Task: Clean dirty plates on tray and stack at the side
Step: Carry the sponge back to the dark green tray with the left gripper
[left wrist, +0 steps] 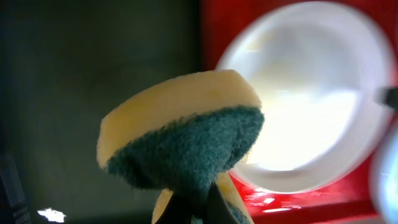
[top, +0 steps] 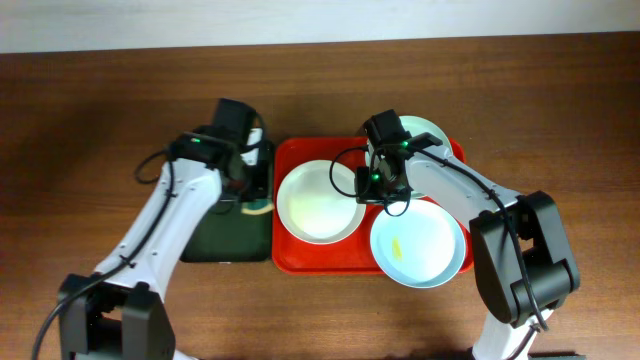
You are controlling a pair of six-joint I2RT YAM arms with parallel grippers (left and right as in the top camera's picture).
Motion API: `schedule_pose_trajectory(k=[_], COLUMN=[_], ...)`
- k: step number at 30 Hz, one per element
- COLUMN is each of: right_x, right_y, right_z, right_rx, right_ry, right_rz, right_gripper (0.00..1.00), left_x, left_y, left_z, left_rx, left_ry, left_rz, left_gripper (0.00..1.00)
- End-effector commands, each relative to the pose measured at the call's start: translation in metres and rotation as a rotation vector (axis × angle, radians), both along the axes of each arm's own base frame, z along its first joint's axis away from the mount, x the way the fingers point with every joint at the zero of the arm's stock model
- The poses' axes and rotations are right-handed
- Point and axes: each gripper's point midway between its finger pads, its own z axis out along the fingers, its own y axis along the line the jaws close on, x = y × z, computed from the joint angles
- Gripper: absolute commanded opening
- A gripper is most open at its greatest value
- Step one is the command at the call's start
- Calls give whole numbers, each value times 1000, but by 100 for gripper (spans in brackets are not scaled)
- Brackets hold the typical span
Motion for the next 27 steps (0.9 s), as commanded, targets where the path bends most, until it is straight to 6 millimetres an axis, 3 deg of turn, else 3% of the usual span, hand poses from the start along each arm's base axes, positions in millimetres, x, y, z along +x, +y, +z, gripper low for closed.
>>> schedule_pose_trajectory(k=[1, 7, 19, 26, 27], right_x=[-3, -3, -4, -4, -4], right_y=[7, 7, 6, 6, 6], right_z=[2, 2, 2, 2, 2], right_rx=[28, 27, 26, 26, 26], right_ry=[3, 6, 10, 9, 9], right_rz=[12, 12, 13, 12, 12], right_gripper=[5, 4, 5, 5, 5], left_x=[4, 17, -8, -15, -15], left_y=[52, 81, 82, 76, 74], left_z=[-1, -8, -72, -80, -80], left_rx=[109, 187, 191, 153, 144], left_ry=[4, -49, -11, 6, 6], left_rz=[75, 103, 66, 56, 55], left_gripper=[0, 0, 0, 2, 7])
